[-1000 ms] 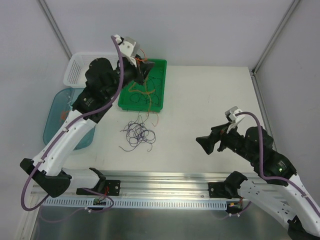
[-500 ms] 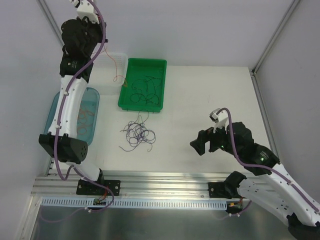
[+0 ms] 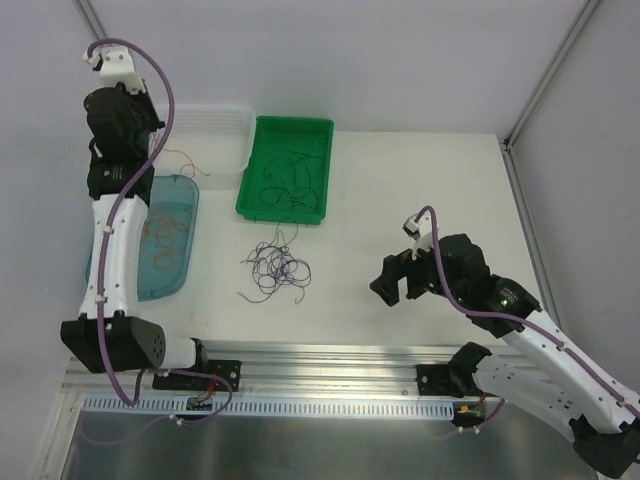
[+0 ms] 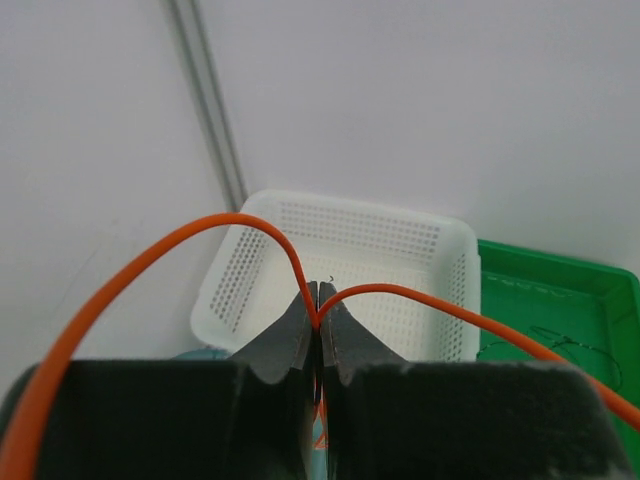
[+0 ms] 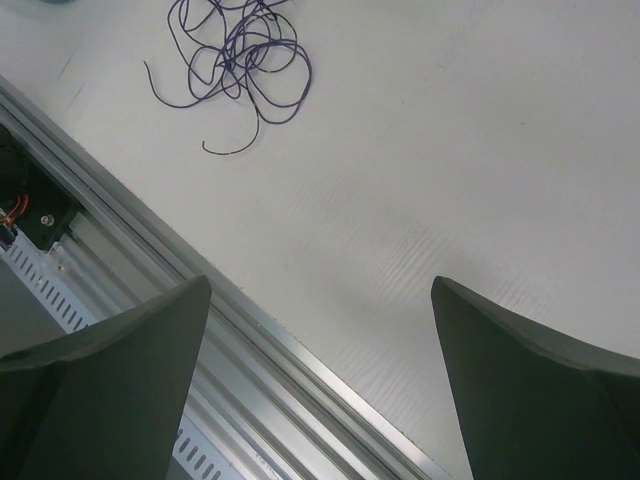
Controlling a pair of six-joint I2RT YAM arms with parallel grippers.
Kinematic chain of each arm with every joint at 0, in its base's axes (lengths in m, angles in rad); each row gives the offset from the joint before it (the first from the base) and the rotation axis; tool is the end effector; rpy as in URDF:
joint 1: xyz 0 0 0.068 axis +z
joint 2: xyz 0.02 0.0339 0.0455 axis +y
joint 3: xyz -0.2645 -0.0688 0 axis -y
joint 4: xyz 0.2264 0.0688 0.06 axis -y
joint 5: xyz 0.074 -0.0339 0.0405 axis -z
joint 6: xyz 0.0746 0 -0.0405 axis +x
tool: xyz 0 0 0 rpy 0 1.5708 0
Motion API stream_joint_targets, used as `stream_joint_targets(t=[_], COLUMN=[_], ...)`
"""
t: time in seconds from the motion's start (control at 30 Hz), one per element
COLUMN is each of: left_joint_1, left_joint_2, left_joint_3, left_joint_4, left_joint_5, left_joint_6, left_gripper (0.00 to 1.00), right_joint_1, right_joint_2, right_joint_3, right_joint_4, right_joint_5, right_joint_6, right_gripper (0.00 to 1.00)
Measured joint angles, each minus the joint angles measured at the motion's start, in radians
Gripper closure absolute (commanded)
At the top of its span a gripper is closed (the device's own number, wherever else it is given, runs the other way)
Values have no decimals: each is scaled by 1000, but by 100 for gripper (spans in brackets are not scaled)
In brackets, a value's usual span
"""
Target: Untangle the cables
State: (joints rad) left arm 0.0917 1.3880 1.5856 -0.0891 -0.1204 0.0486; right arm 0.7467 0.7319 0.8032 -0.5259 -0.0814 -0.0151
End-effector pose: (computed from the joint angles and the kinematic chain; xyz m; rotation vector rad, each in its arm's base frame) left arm 0.3271 0.0391 0.4929 -0.1298 1.4605 0.2023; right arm 0.1266 0.1254 0.3011 -0.8169 1.8986 0.5400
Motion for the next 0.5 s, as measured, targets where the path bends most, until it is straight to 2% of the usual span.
stream_joint_targets(t=[0.13,0.23,0.47,0.5], left_joint_1=[96,169,238,246], left_joint_2=[-165,-233,-227,-215], left_joint_3=[-185,-313,-555,-573], left_joint_4=[15,31,44,48], left_joint_5=[-32,-79,-171,-175], left_joint_6=[-8,-18,-42,-47], left_gripper=[100,100,100,96], right_joint_1=[0,0,0,0], right_joint_2=[0,-1,-20,-28], right_joint_3=[-3,-16,-43,-47], right_joint_4=[23,35,37,37], right_joint_5=[-17,-27,-63,-65], right_joint_6=[3,3,23,26], right_gripper=[3,3,3,3])
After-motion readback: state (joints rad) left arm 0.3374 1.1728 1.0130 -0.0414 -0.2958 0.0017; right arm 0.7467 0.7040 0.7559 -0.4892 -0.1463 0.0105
